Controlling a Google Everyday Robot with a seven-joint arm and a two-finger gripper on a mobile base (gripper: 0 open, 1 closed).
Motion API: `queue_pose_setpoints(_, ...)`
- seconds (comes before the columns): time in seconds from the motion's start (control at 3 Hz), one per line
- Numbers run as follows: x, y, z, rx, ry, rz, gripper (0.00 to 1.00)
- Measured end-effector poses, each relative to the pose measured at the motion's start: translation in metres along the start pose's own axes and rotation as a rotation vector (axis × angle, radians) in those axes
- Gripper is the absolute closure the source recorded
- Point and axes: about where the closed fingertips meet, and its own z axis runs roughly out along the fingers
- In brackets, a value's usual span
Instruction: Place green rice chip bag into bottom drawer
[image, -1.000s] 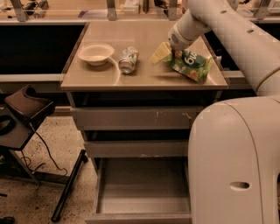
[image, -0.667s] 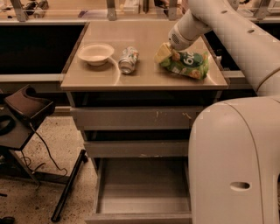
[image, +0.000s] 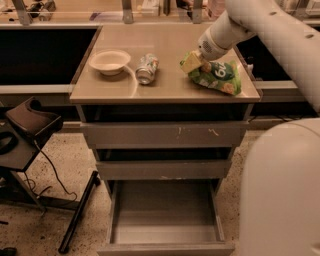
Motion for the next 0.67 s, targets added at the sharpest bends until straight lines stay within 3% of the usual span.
queue_pose_setpoints(0.33, 0.02, 0.032, -0.056, -0.034, -0.078, 0.0, 1.0)
queue_pose_setpoints(0.67, 0.057, 0.095, -0.097, -0.142, -0.083, -0.038, 1.0)
